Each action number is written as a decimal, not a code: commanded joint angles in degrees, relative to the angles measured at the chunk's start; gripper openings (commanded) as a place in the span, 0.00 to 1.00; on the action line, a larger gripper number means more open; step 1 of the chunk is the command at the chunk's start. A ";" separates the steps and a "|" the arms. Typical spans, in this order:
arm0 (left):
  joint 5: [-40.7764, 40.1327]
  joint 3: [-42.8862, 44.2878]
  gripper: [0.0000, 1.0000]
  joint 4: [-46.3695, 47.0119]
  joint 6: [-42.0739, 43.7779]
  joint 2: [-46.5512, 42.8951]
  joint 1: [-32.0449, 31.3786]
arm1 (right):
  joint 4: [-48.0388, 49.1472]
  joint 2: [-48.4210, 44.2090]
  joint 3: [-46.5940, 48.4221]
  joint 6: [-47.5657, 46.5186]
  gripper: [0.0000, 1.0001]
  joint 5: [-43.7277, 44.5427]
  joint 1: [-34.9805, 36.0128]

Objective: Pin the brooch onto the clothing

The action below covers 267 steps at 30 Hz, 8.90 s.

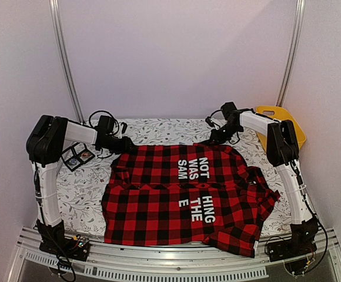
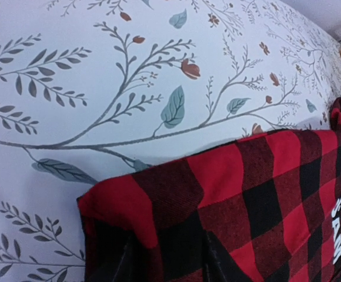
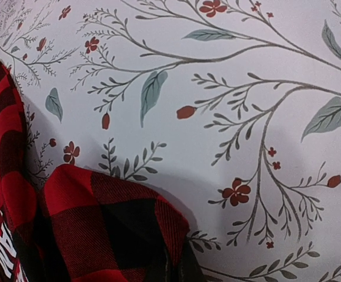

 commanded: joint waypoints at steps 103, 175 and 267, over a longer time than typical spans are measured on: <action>-22.09 7.44 0.32 -3.01 8.79 -6.71 -8.53 | 13.45 -15.73 -15.29 20.44 0.01 12.56 -4.51; -33.38 -26.05 0.68 -0.59 4.18 -19.32 -24.41 | 12.43 -45.46 -73.53 32.99 0.07 30.93 -9.05; -30.40 -11.30 0.57 -10.02 -11.92 -11.38 9.24 | 7.09 -52.41 -54.62 18.32 0.70 32.74 0.68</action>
